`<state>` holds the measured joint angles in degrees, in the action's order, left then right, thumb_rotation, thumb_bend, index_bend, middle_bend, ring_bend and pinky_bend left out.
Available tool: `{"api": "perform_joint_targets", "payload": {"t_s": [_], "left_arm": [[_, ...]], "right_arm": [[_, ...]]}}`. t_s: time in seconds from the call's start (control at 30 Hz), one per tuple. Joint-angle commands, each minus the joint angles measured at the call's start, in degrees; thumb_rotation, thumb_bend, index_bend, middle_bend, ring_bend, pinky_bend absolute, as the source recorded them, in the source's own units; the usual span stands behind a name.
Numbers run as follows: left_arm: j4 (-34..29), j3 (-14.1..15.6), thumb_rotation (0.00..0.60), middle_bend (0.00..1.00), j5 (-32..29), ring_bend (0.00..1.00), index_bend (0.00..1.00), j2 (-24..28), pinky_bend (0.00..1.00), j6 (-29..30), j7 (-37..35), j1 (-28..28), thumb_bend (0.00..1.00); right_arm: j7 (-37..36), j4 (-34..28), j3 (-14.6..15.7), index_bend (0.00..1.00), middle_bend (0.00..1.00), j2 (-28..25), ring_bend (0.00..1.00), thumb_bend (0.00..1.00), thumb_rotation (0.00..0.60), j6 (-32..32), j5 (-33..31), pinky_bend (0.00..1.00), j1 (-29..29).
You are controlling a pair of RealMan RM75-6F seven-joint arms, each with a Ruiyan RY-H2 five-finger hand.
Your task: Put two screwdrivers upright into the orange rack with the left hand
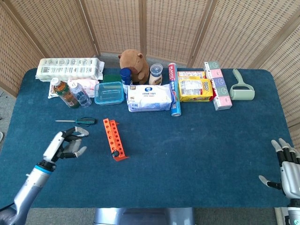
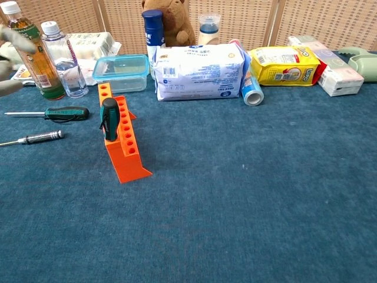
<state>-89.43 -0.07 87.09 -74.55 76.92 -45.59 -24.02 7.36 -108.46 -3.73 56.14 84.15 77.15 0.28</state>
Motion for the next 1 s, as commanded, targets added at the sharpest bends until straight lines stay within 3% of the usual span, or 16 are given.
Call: {"api": "perform_joint_targets", "payload": {"t_s": [0.03, 0.47, 0.73, 0.9, 1.0], "left_arm": [[1.4, -1.9, 0.6, 0.84, -6.7, 0.87, 0.37, 0.4, 0.95, -0.7, 10.4, 2.1, 0.35], [9.0, -5.4, 0.6, 0.84, -20.0, 0.87, 0.38, -5.5, 0.95, -5.3, 32.1, 2.5, 0.35], [12.2, -7.8, 0.6, 0.84, -24.9, 0.87, 0.38, -9.1, 0.95, -7.1, 40.7, 2.1, 0.35], [11.4, -8.0, 0.6, 0.84, -28.0, 0.87, 0.38, -9.4, 0.95, -9.8, 48.0, 1.2, 0.17], [10.8, -8.5, 0.6, 0.84, -28.6, 0.87, 0.38, -9.7, 0.95, -9.9, 49.2, 1.3, 0.14]], "right_arm": [[0.2, 0.0, 0.0, 0.02, 0.0, 0.1, 0.0, 0.0, 0.6, 0.0, 0.0, 0.02, 0.0], [0.4, 0.0, -0.1, 0.02, 0.0, 0.2, 0.0, 0.0, 0.6, -0.2, -0.5, 0.03, 0.1], [0.2, 0.0, 0.0, 0.02, 0.0, 0.1, 0.0, 0.0, 0.6, -0.2, -0.3, 0.03, 0.1], [0.1, 0.0, -0.1, 0.02, 0.0, 0.0, 0.0, 0.0, 0.6, -0.1, -0.3, 0.03, 0.0], [-0.1, 0.1, -0.1, 0.02, 0.0, 0.0, 0.0, 0.0, 0.6, -0.1, -0.4, 0.03, 0.0]]}}
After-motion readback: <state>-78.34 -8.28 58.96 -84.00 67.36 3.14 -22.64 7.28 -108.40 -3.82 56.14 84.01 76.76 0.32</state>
